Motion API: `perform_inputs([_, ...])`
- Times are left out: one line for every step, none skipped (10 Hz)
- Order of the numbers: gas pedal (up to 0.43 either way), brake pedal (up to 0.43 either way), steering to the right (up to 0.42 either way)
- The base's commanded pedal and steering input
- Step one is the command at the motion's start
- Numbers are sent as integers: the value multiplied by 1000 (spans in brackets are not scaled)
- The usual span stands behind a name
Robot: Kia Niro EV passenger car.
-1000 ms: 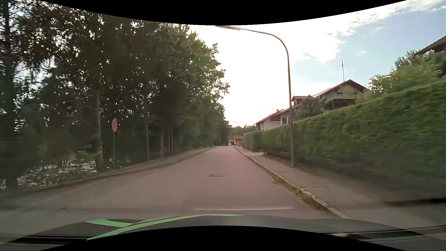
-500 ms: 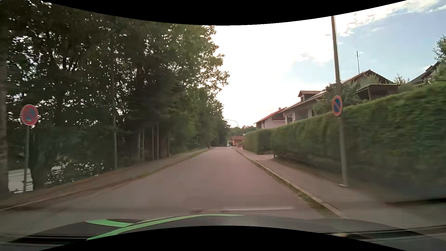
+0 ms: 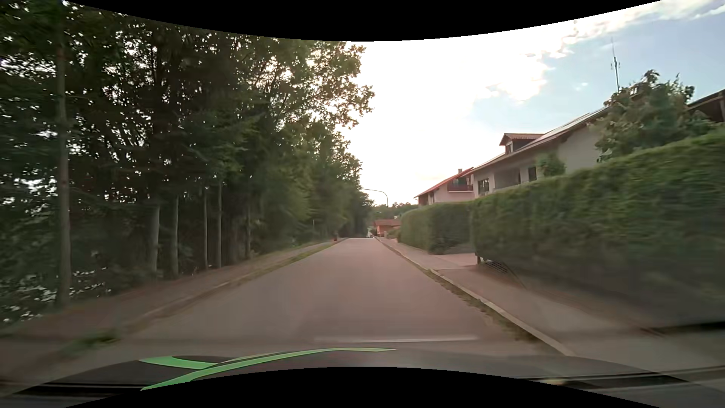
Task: Follow the waypoints while adhering to traffic rules and regulations
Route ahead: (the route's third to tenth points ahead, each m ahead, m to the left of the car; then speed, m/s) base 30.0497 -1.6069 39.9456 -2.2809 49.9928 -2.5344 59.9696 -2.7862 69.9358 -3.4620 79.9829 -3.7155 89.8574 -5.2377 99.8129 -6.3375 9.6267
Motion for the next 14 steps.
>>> perform_inputs([59, 0, 3])
perform_inputs([59, 0, 3])
perform_inputs([59, 0, 3])
perform_inputs([59, 0, 4])
perform_inputs([59, 0, 4])
perform_inputs([59, 0, 5])
perform_inputs([59, 0, 6])
perform_inputs([59, 0, 6])
perform_inputs([59, 0, 6])
perform_inputs([59, 0, 6])
perform_inputs([59, 0, 6])
perform_inputs([8, 0, 4])
perform_inputs([0, 0, 4])
perform_inputs([0, 0, 4])
